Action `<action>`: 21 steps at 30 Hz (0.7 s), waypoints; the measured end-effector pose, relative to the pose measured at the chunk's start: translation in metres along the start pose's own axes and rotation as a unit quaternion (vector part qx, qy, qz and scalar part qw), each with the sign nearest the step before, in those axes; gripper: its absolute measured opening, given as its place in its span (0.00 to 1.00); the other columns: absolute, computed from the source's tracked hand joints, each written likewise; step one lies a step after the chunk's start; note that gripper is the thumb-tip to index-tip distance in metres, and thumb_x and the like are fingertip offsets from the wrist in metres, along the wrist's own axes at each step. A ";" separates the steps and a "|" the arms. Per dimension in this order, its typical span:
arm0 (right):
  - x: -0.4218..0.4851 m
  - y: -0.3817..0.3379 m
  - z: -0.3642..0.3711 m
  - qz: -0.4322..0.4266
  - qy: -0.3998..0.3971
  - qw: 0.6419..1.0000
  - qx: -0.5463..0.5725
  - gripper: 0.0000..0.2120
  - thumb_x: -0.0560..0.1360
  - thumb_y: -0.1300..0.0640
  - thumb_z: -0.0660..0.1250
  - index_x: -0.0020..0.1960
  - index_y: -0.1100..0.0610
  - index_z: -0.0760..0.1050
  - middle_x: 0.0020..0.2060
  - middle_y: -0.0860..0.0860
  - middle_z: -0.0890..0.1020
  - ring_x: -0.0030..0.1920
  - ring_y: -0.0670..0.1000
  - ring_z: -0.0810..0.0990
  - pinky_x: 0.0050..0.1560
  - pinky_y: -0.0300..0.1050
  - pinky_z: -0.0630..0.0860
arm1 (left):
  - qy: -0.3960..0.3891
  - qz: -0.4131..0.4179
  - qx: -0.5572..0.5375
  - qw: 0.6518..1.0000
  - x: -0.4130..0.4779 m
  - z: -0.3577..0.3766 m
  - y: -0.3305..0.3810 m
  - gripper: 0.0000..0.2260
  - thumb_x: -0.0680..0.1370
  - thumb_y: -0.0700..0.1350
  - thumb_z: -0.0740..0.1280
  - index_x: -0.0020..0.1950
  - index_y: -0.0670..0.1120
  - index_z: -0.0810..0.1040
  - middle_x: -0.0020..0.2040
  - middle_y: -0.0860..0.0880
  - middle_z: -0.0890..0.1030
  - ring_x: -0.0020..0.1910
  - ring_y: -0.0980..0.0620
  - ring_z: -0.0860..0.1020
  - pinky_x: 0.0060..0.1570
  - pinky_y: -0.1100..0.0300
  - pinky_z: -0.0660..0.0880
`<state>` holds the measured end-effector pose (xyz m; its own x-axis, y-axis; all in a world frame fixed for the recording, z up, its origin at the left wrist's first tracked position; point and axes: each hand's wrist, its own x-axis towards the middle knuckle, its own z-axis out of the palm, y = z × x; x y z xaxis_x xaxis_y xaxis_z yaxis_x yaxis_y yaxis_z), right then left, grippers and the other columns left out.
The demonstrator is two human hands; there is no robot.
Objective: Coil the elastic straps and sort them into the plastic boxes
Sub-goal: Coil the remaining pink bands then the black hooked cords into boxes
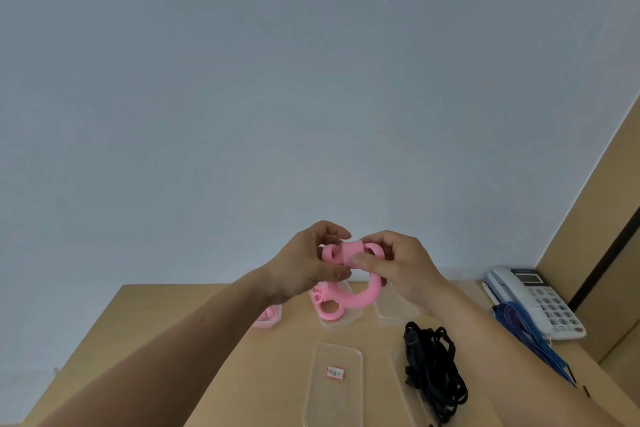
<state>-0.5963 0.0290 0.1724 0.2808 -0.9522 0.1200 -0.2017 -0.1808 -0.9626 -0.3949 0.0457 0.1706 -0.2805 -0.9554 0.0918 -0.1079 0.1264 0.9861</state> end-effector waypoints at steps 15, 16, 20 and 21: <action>-0.010 0.004 0.008 -0.093 0.018 0.994 -0.056 0.18 0.69 0.66 0.75 0.50 0.47 0.76 0.42 0.38 0.82 0.41 0.45 0.78 0.41 0.39 0.79 | -0.018 -0.095 -0.040 0.995 -0.006 -0.001 0.013 0.16 0.73 0.47 0.71 0.55 0.40 0.78 0.44 0.43 0.83 0.40 0.43 0.82 0.40 0.53 0.81; -0.011 0.003 0.008 -0.100 0.019 0.993 -0.067 0.18 0.69 0.66 0.75 0.50 0.47 0.76 0.42 0.36 0.81 0.41 0.44 0.78 0.41 0.38 0.78 | -0.015 -0.095 -0.044 0.994 -0.006 0.001 0.014 0.14 0.75 0.47 0.70 0.55 0.40 0.78 0.44 0.43 0.82 0.40 0.43 0.82 0.40 0.54 0.80; -0.013 0.003 0.010 -0.120 0.031 0.989 -0.083 0.19 0.68 0.65 0.75 0.49 0.44 0.74 0.45 0.34 0.79 0.43 0.40 0.76 0.42 0.38 0.77 | -0.019 -0.073 -0.063 0.995 -0.006 0.004 0.016 0.10 0.78 0.42 0.69 0.57 0.39 0.80 0.45 0.42 0.82 0.42 0.43 0.84 0.42 0.52 0.80; -0.013 0.004 0.009 -0.118 0.029 0.990 -0.077 0.19 0.68 0.64 0.75 0.49 0.45 0.74 0.45 0.35 0.79 0.43 0.40 0.76 0.42 0.38 0.77 | -0.022 -0.065 -0.070 0.995 -0.007 0.004 0.016 0.11 0.76 0.42 0.71 0.57 0.40 0.80 0.46 0.41 0.82 0.43 0.42 0.84 0.44 0.51 0.81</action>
<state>-0.5921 0.0433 0.1651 0.2844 -0.8903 0.3556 -0.2789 -0.4317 -0.8578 -0.3989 0.0552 0.1854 -0.3140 -0.9485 -0.0417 -0.0124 -0.0398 0.9991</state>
